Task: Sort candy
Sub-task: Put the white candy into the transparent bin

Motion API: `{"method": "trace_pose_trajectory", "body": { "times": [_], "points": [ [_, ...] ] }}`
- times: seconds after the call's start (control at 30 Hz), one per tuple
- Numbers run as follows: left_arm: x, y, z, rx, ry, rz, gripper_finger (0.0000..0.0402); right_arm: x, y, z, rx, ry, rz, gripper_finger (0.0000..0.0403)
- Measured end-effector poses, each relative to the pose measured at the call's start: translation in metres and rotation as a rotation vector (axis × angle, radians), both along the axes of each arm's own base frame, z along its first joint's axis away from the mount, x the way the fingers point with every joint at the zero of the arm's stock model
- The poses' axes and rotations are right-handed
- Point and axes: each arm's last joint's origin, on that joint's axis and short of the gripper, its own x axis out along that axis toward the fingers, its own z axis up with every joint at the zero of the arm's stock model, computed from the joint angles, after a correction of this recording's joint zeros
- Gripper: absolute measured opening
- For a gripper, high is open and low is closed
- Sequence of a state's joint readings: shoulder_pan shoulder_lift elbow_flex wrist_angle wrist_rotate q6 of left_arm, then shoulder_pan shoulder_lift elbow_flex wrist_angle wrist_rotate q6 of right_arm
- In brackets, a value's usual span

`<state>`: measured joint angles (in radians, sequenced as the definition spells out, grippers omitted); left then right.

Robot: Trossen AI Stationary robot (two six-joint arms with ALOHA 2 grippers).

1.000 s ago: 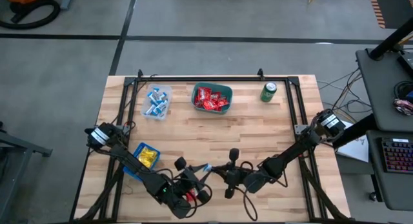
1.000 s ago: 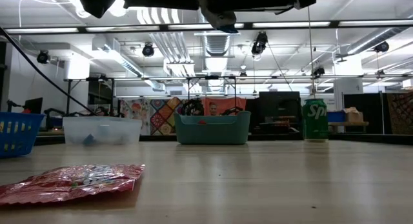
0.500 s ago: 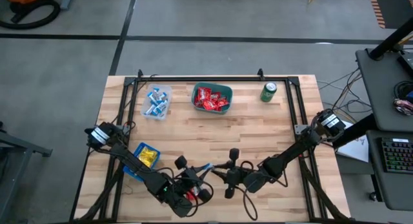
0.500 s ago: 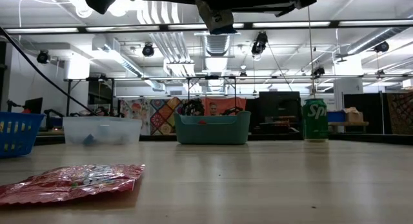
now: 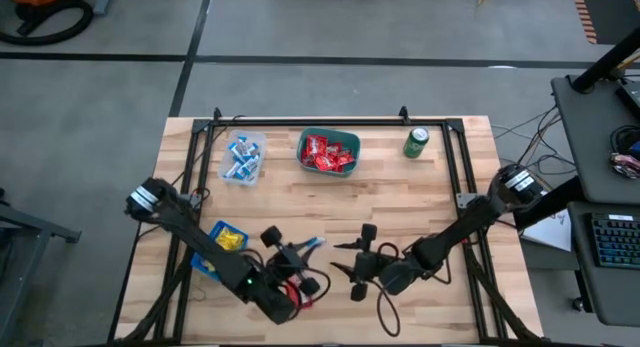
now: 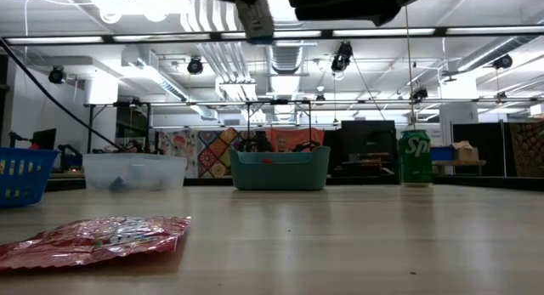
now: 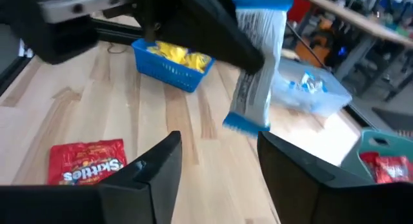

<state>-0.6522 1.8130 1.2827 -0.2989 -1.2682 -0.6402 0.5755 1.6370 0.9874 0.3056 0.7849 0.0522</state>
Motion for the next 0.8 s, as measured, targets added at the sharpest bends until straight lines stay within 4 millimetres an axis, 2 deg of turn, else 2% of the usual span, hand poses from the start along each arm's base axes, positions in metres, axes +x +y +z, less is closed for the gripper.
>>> {"method": "trace_pose_trajectory", "body": {
  "times": [0.17,0.33,0.5,0.63,0.8],
  "points": [
    [-0.01,0.028,0.007,0.011,0.135,0.036,0.0004,-0.008,-0.008,0.007,0.063,0.037,-0.043,0.0195],
    [-0.024,0.073,0.007,0.006,0.338,0.173,0.0004,-0.013,-0.012,0.007,0.065,0.079,-0.063,0.0196],
    [-0.043,0.137,0.007,-0.065,0.593,0.473,0.0004,-0.012,-0.014,0.007,0.064,0.082,-0.07,0.0196],
    [-0.053,0.195,-0.002,-0.181,0.755,0.738,0.0004,-0.011,-0.016,0.007,0.064,0.082,-0.075,0.0196],
    [-0.062,0.259,-0.026,-0.316,0.945,0.834,0.0005,-0.011,-0.016,0.006,0.067,0.085,-0.08,0.0196]
  ]
}}
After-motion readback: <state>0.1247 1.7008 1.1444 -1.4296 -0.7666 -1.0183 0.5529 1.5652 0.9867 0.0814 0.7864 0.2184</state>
